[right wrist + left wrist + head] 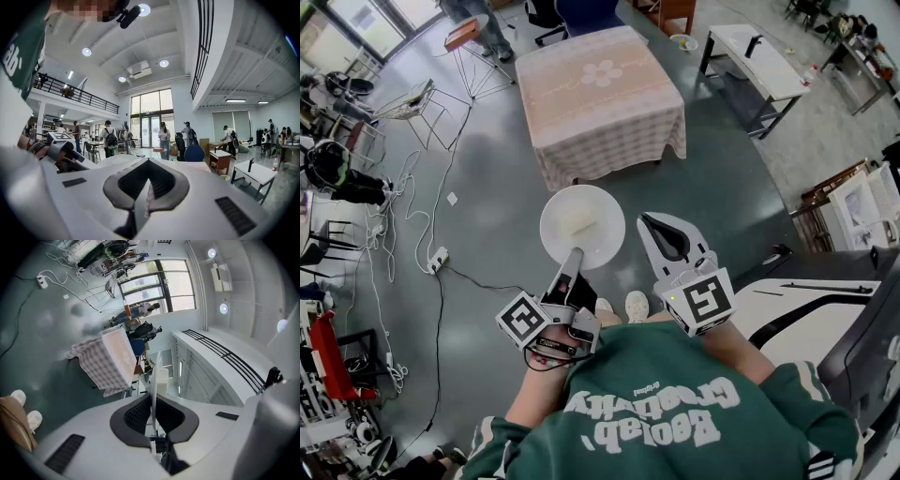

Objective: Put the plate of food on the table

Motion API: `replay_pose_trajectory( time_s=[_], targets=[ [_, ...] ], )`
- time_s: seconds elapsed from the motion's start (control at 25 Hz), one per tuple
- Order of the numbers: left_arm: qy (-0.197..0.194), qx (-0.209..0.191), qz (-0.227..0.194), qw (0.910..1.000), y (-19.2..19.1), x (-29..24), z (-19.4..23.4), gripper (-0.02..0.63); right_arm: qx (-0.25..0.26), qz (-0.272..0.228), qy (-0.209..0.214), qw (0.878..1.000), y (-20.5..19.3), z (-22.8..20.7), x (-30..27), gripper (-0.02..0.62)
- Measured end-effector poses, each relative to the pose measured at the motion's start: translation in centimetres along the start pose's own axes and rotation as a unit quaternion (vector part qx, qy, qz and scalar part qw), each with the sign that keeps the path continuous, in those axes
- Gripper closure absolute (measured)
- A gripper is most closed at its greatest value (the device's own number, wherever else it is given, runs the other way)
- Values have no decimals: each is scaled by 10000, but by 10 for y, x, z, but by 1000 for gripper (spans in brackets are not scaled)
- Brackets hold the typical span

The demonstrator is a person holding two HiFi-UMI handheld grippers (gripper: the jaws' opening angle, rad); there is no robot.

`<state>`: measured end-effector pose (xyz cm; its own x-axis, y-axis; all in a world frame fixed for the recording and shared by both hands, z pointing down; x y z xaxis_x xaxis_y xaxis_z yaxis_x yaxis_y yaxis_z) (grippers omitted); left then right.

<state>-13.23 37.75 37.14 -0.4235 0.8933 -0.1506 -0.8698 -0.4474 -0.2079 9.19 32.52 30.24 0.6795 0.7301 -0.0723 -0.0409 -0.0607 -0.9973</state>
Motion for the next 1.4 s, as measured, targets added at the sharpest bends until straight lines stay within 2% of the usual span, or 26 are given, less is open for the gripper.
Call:
replay_pose_trajectory(
  time_s=[0.64, 0.88, 1.4],
  targets=[
    [-14, 68, -67, 10000, 1, -2, -4, 577, 66, -27, 75, 9999, -2, -4, -5, 580],
    [49, 71, -77, 9999, -1, -3, -1, 577, -65, -94, 15, 9999, -5, -9, -4, 580],
    [21, -27, -262, 9997, -1, 4, -7, 577, -62, -155, 108, 9998, -2, -8, 6, 580]
  ],
)
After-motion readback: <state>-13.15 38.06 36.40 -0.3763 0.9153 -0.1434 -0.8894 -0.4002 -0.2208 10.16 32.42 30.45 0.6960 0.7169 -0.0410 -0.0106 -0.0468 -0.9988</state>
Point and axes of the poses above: the fingertips, and each gripper's own axes: x backward along the fingers, z to its left, y out of its top, the point moved 9 cm from there along x, backward along the fingers, and after that the axes turned 2 degrees about -z, right-handed, at the moved point
